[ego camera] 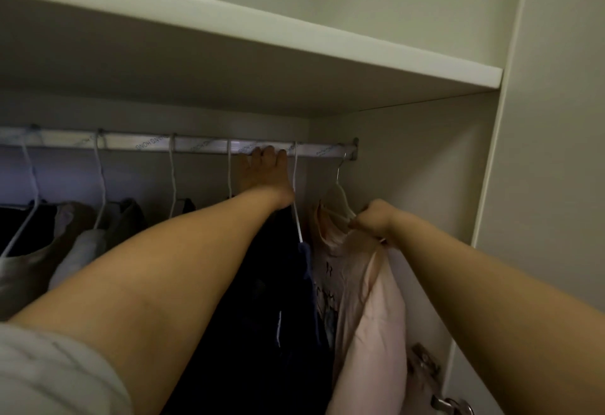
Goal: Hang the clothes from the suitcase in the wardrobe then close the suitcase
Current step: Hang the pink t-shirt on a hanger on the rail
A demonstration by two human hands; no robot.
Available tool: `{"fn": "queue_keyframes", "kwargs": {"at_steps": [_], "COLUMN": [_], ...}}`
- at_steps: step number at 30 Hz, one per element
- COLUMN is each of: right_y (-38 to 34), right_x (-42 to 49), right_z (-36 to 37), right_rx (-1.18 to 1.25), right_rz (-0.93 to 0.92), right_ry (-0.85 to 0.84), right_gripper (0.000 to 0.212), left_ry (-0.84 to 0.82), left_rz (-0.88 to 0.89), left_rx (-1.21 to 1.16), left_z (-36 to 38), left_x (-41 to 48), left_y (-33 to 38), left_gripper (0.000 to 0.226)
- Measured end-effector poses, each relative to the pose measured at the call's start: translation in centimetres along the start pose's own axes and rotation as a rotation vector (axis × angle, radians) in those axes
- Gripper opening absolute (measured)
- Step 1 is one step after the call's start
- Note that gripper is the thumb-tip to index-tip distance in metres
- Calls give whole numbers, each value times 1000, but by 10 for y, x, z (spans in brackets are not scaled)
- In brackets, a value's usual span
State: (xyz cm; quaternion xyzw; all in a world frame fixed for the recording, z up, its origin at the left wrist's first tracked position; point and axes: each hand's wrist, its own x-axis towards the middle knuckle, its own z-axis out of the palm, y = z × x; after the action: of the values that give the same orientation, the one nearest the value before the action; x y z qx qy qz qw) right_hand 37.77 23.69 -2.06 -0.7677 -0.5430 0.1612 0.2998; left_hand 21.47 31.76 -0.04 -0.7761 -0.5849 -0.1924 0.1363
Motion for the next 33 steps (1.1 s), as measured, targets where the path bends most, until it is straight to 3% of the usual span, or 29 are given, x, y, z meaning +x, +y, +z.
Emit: {"fn": "queue_keyframes", "kwargs": {"at_steps": [7, 13, 20, 23, 33], "right_y": [-9, -8, -6, -8, 14], "right_x": [-35, -98, -166, -187, -283], "right_z": [2, 30, 71, 79, 85], "right_rx": [162, 180, 231, 241, 116], "right_rz": [-87, -91, -94, -111, -266], "right_ry": [131, 158, -7, -59, -122], "right_gripper": [10, 16, 7, 19, 12], "left_ry": [-70, -105, -167, -174, -203], "left_rz": [68, -34, -71, -112, -198], "left_rx": [-149, -370, -376, -347, -253], "left_z": [-18, -15, -1, -6, -36], "left_x": [-52, -129, -218, -249, -355], "left_y": [-12, -16, -33, -44, -37], "left_gripper": [52, 41, 39, 39, 31]}}
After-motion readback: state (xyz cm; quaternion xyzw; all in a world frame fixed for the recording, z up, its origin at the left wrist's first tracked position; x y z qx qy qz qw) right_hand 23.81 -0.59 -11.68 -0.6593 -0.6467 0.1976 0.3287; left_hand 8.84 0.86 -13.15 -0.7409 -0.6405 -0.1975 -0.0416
